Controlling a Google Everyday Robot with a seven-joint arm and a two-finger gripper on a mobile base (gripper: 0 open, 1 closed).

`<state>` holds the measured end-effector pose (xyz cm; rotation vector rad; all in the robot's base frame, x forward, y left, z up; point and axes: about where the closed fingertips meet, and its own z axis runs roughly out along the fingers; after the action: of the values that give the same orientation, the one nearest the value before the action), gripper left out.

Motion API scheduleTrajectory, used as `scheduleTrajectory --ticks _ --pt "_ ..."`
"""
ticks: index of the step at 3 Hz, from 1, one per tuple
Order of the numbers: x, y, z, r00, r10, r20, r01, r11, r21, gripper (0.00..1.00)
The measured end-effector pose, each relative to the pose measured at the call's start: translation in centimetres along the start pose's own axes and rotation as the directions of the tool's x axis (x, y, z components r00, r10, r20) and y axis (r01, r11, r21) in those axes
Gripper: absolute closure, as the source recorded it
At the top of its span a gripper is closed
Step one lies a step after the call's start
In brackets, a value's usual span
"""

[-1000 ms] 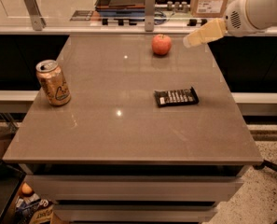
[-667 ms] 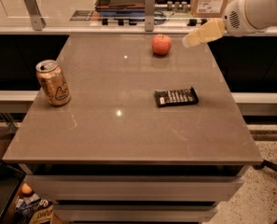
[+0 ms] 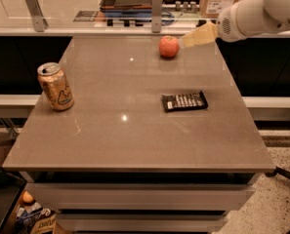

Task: Move apple near orange can

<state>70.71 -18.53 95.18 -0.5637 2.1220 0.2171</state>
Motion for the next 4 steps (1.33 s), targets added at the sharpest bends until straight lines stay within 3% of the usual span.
scheduleTrajectory --ticks 2,3,4 --pt "-0.7 0.4 5.2 0.997 0.04 0.059 -0.038 0.9984 -0.042 0.0" --pt "-0.6 1.5 7.8 0.996 0.055 0.07 -0.049 0.9944 -0.093 0.0" --pt "-0.3 2.7 10.2 0.994 0.07 0.08 -0.055 0.9836 -0.172 0.0"
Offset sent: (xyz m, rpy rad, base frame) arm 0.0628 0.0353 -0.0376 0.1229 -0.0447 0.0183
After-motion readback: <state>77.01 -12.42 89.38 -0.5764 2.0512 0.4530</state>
